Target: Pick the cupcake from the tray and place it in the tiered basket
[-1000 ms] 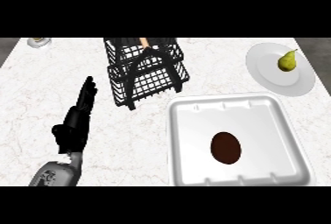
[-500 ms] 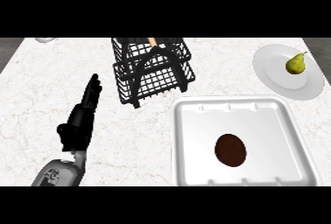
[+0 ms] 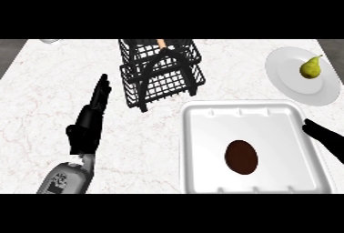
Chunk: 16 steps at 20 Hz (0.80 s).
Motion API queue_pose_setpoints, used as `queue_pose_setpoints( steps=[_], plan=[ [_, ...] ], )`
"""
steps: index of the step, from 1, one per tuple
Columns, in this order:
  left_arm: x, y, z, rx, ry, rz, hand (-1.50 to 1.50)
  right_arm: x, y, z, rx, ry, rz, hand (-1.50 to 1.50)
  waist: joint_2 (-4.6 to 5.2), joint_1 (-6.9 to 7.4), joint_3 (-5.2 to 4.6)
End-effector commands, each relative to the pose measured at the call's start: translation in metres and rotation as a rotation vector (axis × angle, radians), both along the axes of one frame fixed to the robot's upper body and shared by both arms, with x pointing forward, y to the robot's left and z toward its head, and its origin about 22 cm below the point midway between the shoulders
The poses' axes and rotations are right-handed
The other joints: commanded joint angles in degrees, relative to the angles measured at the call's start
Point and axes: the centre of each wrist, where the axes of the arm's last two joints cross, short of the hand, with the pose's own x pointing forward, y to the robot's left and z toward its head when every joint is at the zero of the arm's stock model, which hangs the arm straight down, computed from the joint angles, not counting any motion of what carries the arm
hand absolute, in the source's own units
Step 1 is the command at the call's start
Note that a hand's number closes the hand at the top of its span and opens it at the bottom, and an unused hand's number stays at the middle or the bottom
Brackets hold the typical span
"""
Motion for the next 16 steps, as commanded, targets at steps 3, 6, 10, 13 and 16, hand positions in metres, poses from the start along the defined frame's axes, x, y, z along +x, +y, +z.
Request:
queue_pose_setpoints(
  steps=[3, 6, 10, 13, 16],
  plan=[
    [-0.01, 0.003, -0.006, -0.003, 0.019, 0.006, 0.0, -0.007, 0.031, -0.005, -0.105, 0.05, 0.013, -1.5, -0.08, -0.31, 0.08],
    [-0.016, -0.001, -0.013, -0.001, 0.006, -0.001, 0.0, -0.021, 0.045, -0.001, -0.153, 0.09, 0.011, -1.5, -0.16, -0.33, 0.03],
    [0.002, -0.004, -0.011, 0.0, 0.001, 0.024, 0.0, -0.01, 0.045, 0.001, -0.168, 0.101, -0.005, -1.5, -0.1, -0.61, 0.06],
    [-0.012, 0.009, -0.009, -0.01, 0.011, -0.006, 0.0, -0.012, 0.046, -0.007, -0.223, 0.09, -0.03, -1.5, -0.21, -0.5, 0.07],
    [-0.008, -0.001, -0.02, -0.002, -0.001, -0.004, 0.0, 0.005, 0.049, -0.014, -0.251, 0.083, -0.019, -1.5, -0.05, -0.43, 0.07]
  ],
)
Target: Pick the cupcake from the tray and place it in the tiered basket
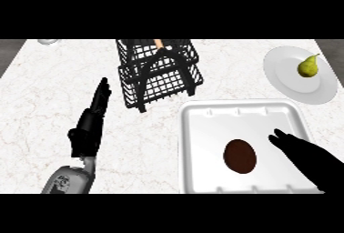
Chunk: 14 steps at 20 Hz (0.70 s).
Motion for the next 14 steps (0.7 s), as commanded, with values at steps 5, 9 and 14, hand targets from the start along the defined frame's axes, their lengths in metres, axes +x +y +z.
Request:
queue_pose_setpoints(
  steps=[5, 9, 14],
  plan=[
    [0.002, 0.0, -0.008, -0.002, 0.005, 0.006, 0.0, -0.006, 0.019, -0.011, -0.151, 0.02, -0.031, -1.5, 0.03, -0.05, -0.02],
    [-0.009, 0.002, 0.014, -0.017, 0.0, 0.006, 0.0, 0.004, 0.017, -0.019, -0.196, -0.012, 0.037, -1.5, -0.06, 0.23, 0.04],
    [-0.001, 0.014, 0.012, -0.008, 0.002, 0.008, 0.0, 0.017, 0.012, -0.045, -0.239, -0.052, 0.066, -1.5, 0.0, -0.14, 0.08]
  ],
)
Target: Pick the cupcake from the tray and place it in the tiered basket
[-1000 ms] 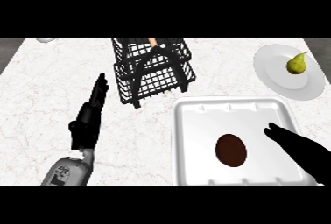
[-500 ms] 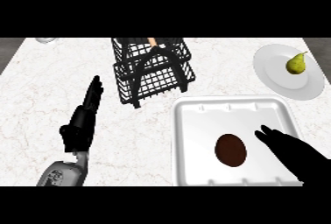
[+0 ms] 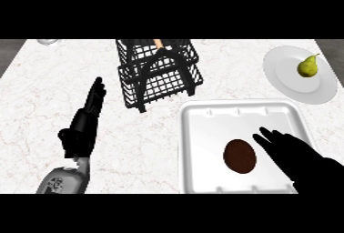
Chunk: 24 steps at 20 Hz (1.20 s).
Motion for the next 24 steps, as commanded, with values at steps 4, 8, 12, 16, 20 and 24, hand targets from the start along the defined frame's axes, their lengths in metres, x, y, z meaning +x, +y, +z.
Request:
queue_pose_setpoints(
  steps=[4, 8, 12, 16, 20, 24],
  plan=[
    [0.002, 0.0, -0.001, -0.008, 0.008, -0.004, 0.0, 0.016, 0.01, -0.015, -0.089, -0.046, -0.094, -1.5, 0.05, 0.1, -0.01],
    [-0.003, 0.003, 0.007, 0.005, -0.008, 0.002, 0.0, -0.008, -0.016, -0.021, -0.087, -0.015, -0.127, -1.5, -0.1, -0.56, 0.04],
    [-0.014, 0.003, -0.004, -0.012, 0.001, 0.0, 0.0, 0.012, -0.017, -0.036, -0.06, 0.027, -0.132, -1.5, 0.0, -0.18, 0.02],
    [-0.008, -0.014, -0.005, 0.007, -0.005, 0.006, 0.0, 0.017, -0.018, -0.048, -0.026, 0.039, -0.133, -1.5, 0.02, -0.19, 0.02],
    [-0.005, -0.002, -0.003, 0.011, 0.007, 0.003, 0.0, 0.029, -0.009, -0.061, 0.013, 0.021, -0.086, -1.5, 0.02, 0.06, 0.02],
    [-0.002, -0.015, -0.01, 0.004, 0.01, 0.001, 0.0, 0.029, -0.013, -0.074, -0.005, 0.049, -0.077, -1.5, 0.03, -0.23, 0.02]
  ],
)
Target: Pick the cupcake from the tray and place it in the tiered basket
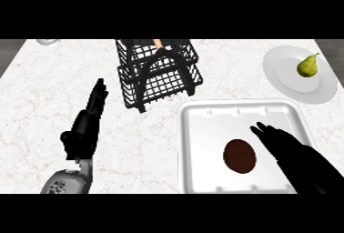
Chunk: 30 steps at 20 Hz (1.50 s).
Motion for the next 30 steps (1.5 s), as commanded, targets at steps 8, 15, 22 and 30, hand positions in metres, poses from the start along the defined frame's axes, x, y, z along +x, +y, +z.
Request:
queue_pose_setpoints(
  steps=[8, 15, 22, 30],
  plan=[
    [0.0, 0.014, 0.006, 0.007, -0.005, 0.003, 0.0, 0.006, 0.002, -0.014, 0.023, 0.038, 0.012, -1.5, -0.01, -0.1, -0.01],
    [0.003, -0.011, -0.003, 0.002, -0.007, -0.006, 0.0, 0.029, -0.006, -0.03, -0.009, 0.074, 0.011, -1.5, 0.02, -0.04, 0.0],
    [0.003, 0.022, 0.001, 0.007, -0.011, 0.014, 0.0, 0.028, 0.025, -0.039, 0.017, 0.063, -0.007, -1.5, 0.01, 0.01, -0.01],
    [-0.002, 0.013, -0.004, 0.02, -0.006, -0.009, 0.0, 0.04, 0.015, -0.055, 0.036, 0.065, -0.016, -1.5, 0.02, 0.04, -0.01]
  ],
)
